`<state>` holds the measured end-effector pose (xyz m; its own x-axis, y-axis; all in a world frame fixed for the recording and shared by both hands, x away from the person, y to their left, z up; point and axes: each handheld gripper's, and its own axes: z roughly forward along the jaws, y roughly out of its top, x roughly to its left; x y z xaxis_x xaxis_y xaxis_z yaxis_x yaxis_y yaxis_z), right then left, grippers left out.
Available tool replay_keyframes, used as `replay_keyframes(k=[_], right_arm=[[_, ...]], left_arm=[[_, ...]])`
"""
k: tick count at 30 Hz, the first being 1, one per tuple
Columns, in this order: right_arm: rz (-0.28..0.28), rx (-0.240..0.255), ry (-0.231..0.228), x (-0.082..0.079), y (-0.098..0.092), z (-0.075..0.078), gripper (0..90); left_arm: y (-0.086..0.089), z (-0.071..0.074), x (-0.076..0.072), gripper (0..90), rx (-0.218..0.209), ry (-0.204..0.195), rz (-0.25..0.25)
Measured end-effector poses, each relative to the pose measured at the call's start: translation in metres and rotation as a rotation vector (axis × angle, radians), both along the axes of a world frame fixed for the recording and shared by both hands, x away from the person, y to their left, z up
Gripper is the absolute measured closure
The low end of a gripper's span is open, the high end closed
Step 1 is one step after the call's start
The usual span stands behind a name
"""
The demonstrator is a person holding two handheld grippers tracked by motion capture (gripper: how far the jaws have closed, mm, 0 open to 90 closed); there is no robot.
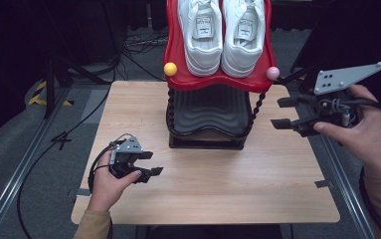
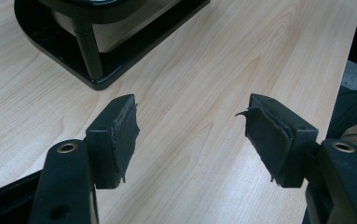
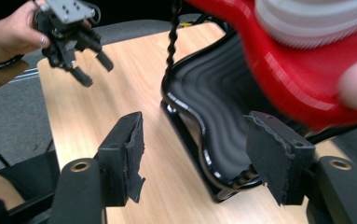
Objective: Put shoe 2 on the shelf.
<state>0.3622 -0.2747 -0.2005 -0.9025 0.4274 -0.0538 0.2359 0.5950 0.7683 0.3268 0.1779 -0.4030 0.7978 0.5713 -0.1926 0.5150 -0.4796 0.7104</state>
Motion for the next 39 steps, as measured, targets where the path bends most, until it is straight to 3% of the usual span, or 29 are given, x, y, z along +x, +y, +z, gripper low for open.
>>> replay_keyframes(k=[11,17,18,20,23,24,27,33,36,39], right_arm=[[0.022,-0.017,0.088,0.005,0.001,-0.075,37.7],[-0.005,-0.011,0.08,0.004,0.005,-0.114,37.6],[-0.005,-0.011,0.08,0.004,0.005,-0.114,37.6],[-0.007,-0.005,0.098,0.006,0.008,-0.136,37.6],[-0.008,-0.008,0.106,0.007,0.01,-0.142,37.6],[-0.01,-0.005,0.111,0.008,0.011,-0.157,37.6],[-0.01,0.001,0.131,0.01,0.014,-0.175,37.5],[-0.042,-0.005,0.177,0.014,0.019,-0.215,37.0],[-0.075,-0.044,0.183,0.017,0.021,-0.232,35.9],[-0.1,-0.036,0.209,0.019,0.022,-0.248,35.9]], left_arm=[[0.001,-0.001,-0.003,35.0,0.002,0.003,0.01],[0.004,-0.003,-0.007,35.0,0.008,0.009,0.025],[0.004,-0.003,-0.007,35.0,0.008,0.009,0.025],[0.006,-0.004,-0.01,35.0,0.012,0.015,0.035],[0.007,-0.006,-0.012,35.0,0.015,0.018,0.039],[0.007,-0.007,-0.013,35.0,0.017,0.018,0.04],[0.009,-0.01,-0.017,35.0,0.023,0.025,0.049],[0.012,-0.017,-0.022,34.8,0.056,0.048,0.074],[0.013,-0.023,-0.023,34.4,0.085,0.067,0.084],[0.013,-0.026,-0.023,34.2,0.094,0.074,0.086]])
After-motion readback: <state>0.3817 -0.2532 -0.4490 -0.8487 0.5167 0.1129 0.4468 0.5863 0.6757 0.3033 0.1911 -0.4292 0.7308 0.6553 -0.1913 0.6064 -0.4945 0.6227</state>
